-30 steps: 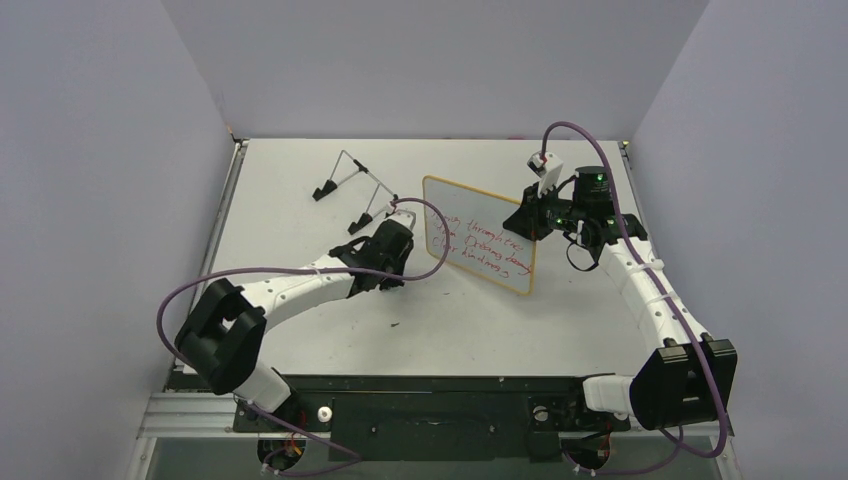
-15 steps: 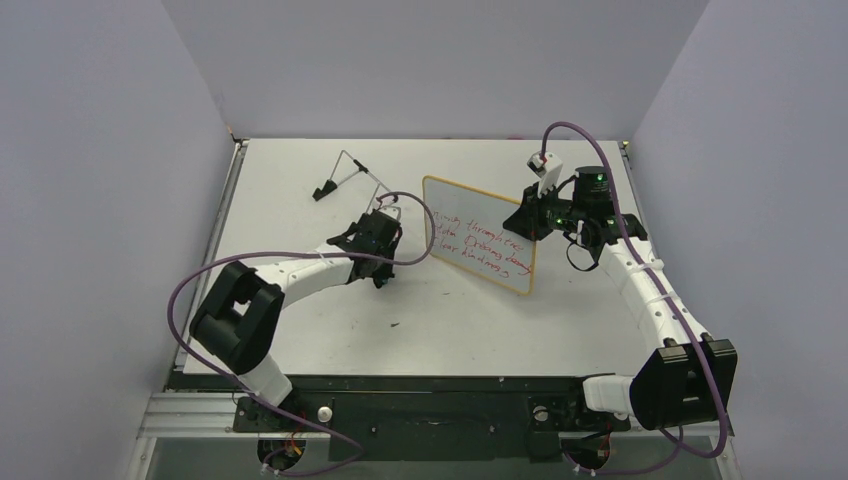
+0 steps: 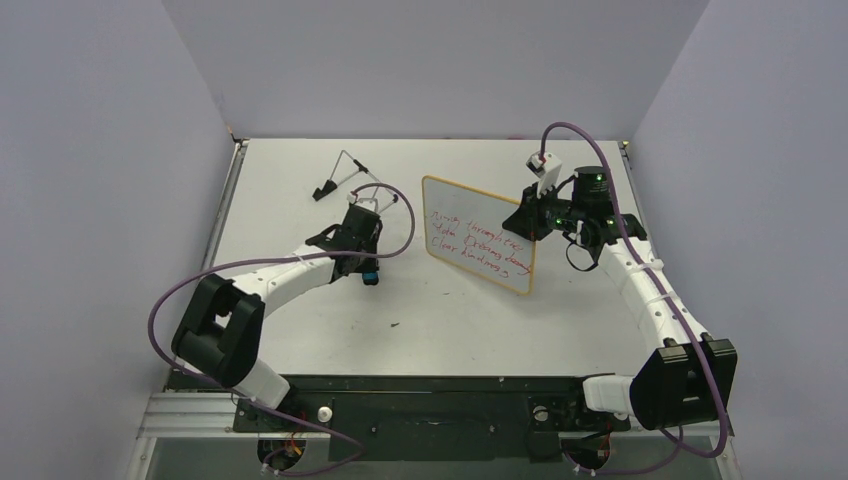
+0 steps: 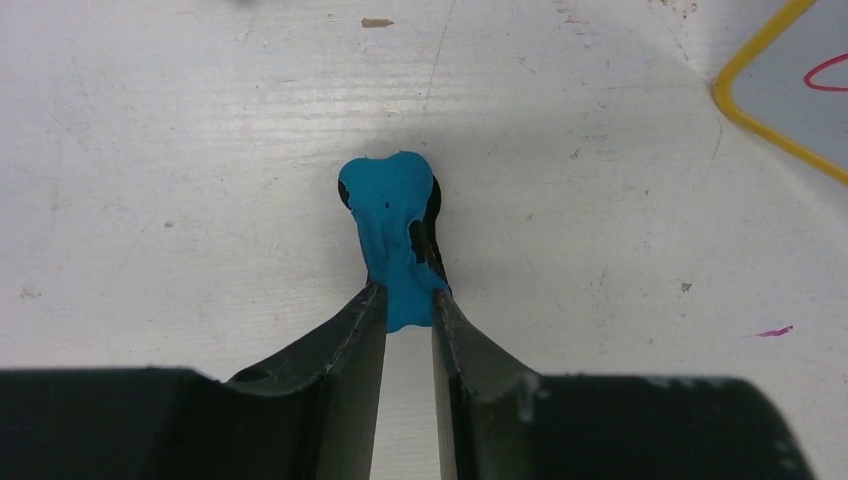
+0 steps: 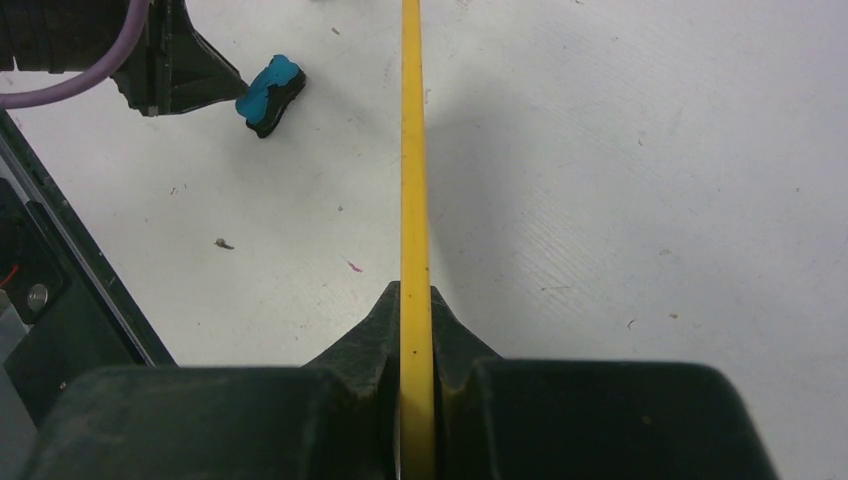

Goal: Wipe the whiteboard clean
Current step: Pick up the whiteboard eraser from the center of the board.

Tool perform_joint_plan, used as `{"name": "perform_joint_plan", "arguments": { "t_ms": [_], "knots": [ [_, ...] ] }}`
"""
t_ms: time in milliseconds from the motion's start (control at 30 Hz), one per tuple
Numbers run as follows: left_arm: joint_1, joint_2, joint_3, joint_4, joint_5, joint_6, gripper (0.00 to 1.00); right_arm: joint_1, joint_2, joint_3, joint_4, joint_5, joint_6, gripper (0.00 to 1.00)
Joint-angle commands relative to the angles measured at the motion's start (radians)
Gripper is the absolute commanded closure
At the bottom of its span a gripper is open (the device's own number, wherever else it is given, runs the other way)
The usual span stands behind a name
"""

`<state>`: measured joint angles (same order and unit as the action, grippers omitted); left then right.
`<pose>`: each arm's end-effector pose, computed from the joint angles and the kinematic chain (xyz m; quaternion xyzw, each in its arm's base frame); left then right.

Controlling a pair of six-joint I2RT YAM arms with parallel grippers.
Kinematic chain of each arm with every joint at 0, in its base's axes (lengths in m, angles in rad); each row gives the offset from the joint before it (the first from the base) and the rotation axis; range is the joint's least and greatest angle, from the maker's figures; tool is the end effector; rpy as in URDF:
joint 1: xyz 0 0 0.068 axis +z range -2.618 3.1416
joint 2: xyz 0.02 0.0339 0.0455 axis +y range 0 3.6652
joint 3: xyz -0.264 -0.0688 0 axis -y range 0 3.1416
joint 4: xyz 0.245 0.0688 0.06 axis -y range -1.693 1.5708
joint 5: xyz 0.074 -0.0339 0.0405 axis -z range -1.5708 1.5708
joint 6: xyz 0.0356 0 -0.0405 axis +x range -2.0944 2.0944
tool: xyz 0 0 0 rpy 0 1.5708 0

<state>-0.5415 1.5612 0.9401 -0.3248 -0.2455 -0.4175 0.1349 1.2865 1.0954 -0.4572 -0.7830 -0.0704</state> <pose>0.2745 -0.1550 0.1957 0.0210 0.9449 -0.0374 0.3244 0.2711 0.0621 0.3194 -0.2538 0.8060 0.3548 0.4002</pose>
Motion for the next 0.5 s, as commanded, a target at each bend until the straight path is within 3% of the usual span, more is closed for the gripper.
{"name": "perform_joint_plan", "arguments": {
  "t_ms": [0,200,467],
  "knots": [
    [0.0,-0.053,0.018,0.012,-0.011,-0.019,0.75,0.014,0.001,0.0,0.035,0.003,-0.023,1.0],
    [0.001,0.008,0.067,-0.031,-0.031,-0.035,0.61,0.015,0.001,0.0,0.034,0.002,-0.026,1.0],
    [0.0,0.131,0.141,-0.066,-0.046,-0.082,0.58,0.014,0.004,0.0,0.031,-0.002,-0.03,1.0]
  ]
}}
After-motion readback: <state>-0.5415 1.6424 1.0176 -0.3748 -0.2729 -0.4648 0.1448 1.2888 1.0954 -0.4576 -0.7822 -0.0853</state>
